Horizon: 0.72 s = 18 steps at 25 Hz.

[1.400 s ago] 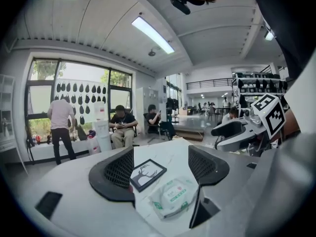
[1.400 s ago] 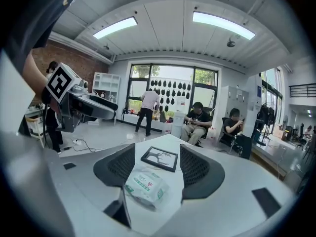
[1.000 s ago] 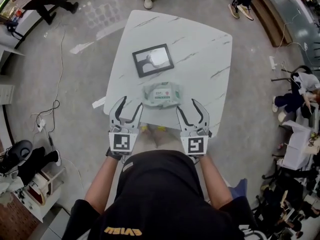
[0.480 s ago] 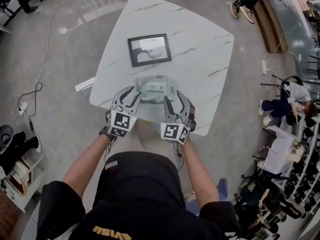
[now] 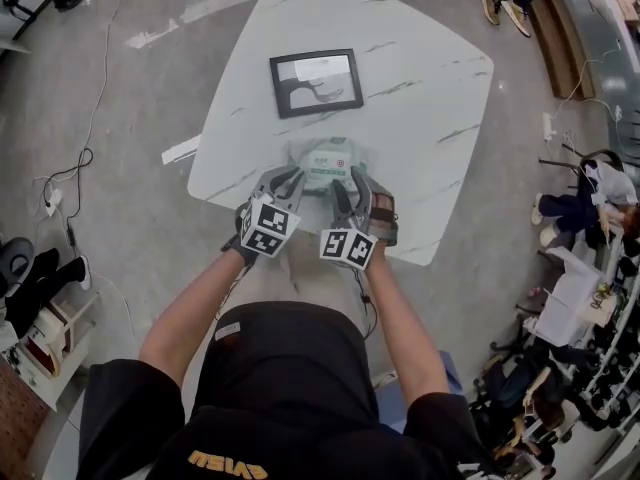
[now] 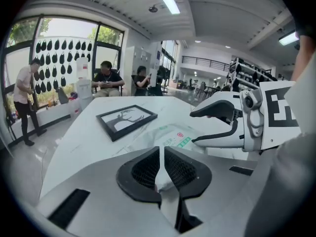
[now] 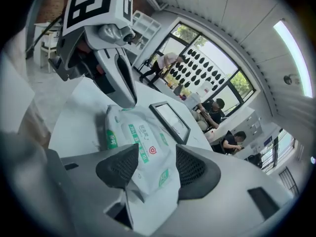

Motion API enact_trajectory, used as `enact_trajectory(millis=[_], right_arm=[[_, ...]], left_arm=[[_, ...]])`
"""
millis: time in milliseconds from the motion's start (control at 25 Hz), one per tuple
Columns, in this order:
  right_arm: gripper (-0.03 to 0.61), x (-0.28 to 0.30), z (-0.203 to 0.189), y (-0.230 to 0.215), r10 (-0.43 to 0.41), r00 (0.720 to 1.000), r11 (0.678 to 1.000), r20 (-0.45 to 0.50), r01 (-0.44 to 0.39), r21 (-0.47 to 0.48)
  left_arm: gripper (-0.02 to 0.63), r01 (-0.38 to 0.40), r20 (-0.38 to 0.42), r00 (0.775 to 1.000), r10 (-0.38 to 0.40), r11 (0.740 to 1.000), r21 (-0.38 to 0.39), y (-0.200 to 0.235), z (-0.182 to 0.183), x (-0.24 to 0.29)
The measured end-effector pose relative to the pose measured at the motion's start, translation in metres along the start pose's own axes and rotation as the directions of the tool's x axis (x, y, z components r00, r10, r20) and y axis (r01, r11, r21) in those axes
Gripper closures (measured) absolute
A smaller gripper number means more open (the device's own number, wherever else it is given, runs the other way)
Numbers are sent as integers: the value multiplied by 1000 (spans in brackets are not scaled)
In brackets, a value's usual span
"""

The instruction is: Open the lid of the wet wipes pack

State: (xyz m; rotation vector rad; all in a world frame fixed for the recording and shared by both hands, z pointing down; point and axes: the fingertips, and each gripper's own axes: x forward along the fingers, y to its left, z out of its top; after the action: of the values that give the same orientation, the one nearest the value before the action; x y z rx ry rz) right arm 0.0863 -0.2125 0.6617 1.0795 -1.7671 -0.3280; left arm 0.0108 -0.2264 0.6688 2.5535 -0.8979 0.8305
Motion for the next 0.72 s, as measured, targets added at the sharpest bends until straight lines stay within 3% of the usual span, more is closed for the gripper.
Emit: enact_trajectory(millis=[360,720], right_arm=[[342,9,7,23,34,999,989,-15,-36,-145],[394,11,7,36,55,998,973,-10,-56,-224]], left_arm=[[583,33,-83,996,-35,999,-32,0,-20,18],[588,49,-101,993,-55,997,-61,2,-28,23]])
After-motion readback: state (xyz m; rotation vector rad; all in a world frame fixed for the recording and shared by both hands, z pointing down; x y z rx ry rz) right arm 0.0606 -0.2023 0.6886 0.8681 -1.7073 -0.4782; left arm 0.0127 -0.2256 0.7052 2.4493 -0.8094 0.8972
